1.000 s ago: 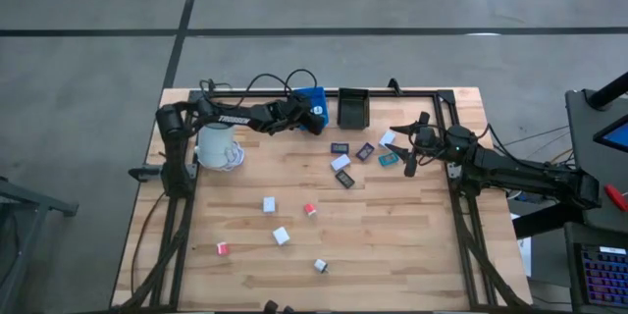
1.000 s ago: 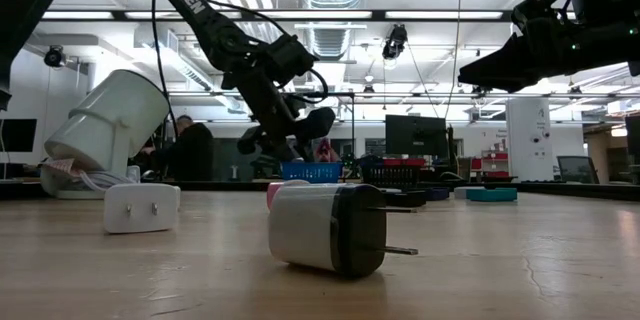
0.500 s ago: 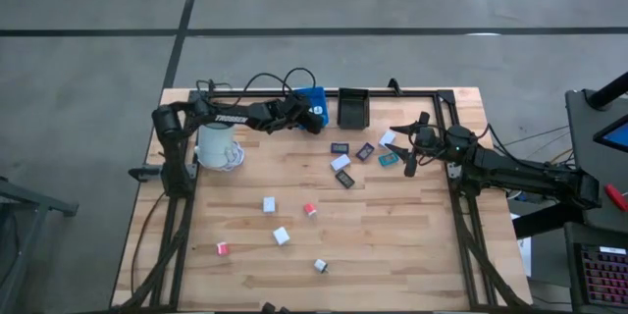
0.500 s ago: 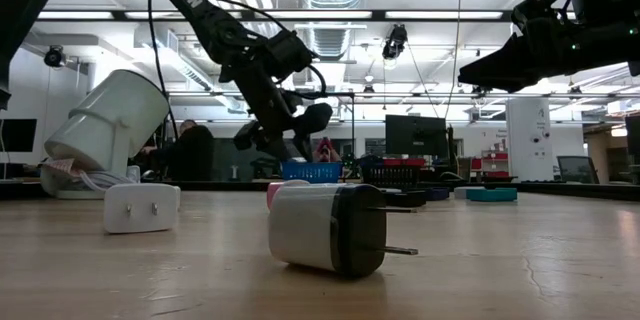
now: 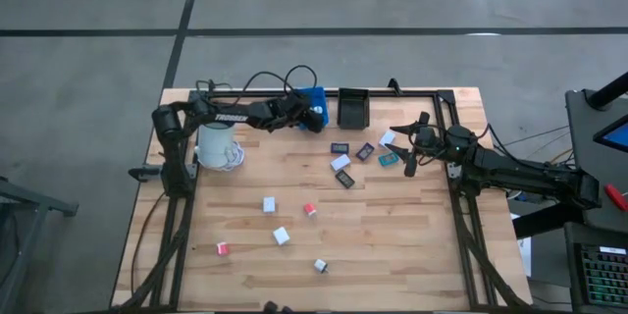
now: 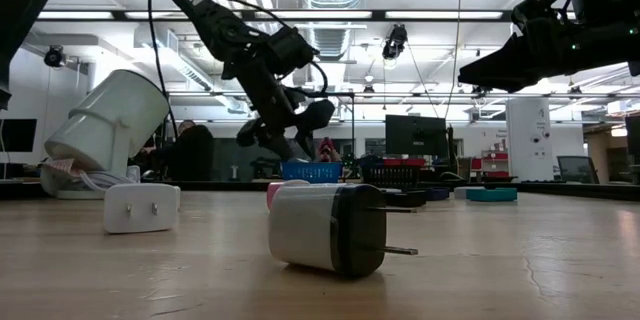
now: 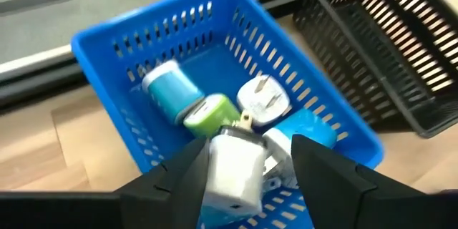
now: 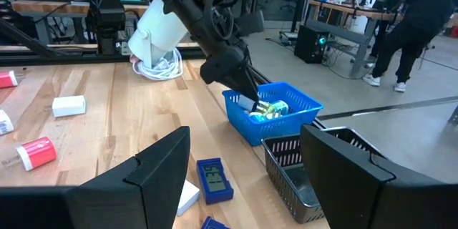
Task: Pick & Place Office items
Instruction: Put the top small white adapter into the blue basket, then put the right small red adapter into the blue basket
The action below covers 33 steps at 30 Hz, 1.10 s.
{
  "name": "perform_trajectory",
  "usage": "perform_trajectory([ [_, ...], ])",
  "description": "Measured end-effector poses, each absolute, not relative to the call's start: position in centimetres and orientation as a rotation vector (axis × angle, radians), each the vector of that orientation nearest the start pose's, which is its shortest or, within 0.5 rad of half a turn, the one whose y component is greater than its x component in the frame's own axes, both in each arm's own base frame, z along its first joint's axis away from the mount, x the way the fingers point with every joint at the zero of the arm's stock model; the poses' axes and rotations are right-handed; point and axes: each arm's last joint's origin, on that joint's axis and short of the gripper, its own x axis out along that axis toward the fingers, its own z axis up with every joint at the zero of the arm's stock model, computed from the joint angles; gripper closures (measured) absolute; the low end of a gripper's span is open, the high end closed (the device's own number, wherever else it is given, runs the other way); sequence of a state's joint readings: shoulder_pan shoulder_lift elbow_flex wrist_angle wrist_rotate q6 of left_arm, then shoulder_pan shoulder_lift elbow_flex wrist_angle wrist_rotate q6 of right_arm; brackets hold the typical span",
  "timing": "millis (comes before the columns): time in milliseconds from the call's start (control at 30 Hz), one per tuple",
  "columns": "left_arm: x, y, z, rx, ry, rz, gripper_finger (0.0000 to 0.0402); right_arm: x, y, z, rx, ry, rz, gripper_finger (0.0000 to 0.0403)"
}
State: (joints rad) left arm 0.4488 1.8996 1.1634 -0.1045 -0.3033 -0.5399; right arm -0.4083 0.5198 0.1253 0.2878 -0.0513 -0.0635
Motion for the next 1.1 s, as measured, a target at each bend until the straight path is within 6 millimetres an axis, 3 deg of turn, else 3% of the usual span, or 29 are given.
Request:
perform_trajectory([
  [400,35.7,17.0,18.6,-0.496,0.691,0.9,0.0197,12.6,-5.3,18.6,-0.038,0.116,-0.353,0.0147],
  [833,35.0,12.1,23.2,-0.345,0.673,0.858,0.0197,12.6,-5.3,18.6,-0.038,0.116,-0.354,0.0147],
  [1100,34.6,9.1,23.8,-0.268,0.749,0.839,0.0197,12.6,-5.3,18.6,-0.038,0.116,-0.354,0.0147],
])
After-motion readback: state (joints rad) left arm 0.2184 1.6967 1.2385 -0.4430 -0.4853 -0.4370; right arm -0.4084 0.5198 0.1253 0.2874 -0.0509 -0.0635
